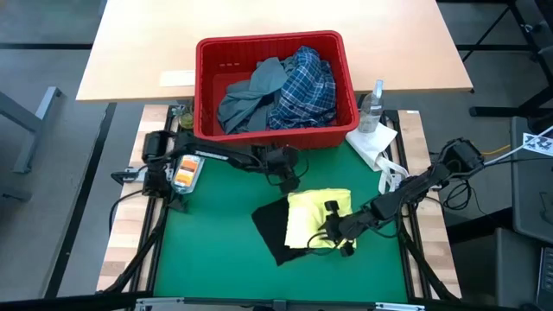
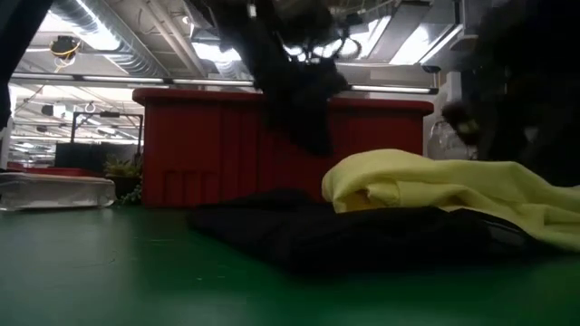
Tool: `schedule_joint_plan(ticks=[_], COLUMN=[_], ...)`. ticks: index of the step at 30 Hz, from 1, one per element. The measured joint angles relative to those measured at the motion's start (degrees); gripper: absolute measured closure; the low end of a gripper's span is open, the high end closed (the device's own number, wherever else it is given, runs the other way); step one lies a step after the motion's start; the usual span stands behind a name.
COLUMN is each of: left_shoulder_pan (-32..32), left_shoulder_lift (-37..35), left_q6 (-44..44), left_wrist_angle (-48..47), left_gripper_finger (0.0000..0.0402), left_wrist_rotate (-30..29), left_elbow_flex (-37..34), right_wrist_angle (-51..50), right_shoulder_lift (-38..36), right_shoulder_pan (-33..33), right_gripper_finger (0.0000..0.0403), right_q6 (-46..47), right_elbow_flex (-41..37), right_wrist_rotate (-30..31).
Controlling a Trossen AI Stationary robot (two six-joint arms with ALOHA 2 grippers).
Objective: Fold Laundry from Bin
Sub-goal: Fold the yellow shirt
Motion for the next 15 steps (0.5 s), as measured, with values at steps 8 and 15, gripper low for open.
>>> schedule_joint_plan(ticks=[8, 15], left_shoulder_pan=[-3.8, -9.1], left_shoulder_lift=[-5.4, -2.1], left_q6=[-1.7, -1.7], left_wrist_angle=[0.1, -0.2], left_gripper_finger=[0.0308, 0.0308], left_wrist_rotate=[13.3, 9.9], left_elbow_flex=[0.1, 0.1], right_wrist_angle=[-1.4, -14.5], right_shoulder_lift=[-5.2, -10.0], right_shoulder_pan=[0.0, 0.0], right_gripper_finger=[0.0267, 0.0267], right_q6=[-4.9, -5.4], right_elbow_flex=[3.0, 5.3], right_wrist_rotate=[4.5, 15.4])
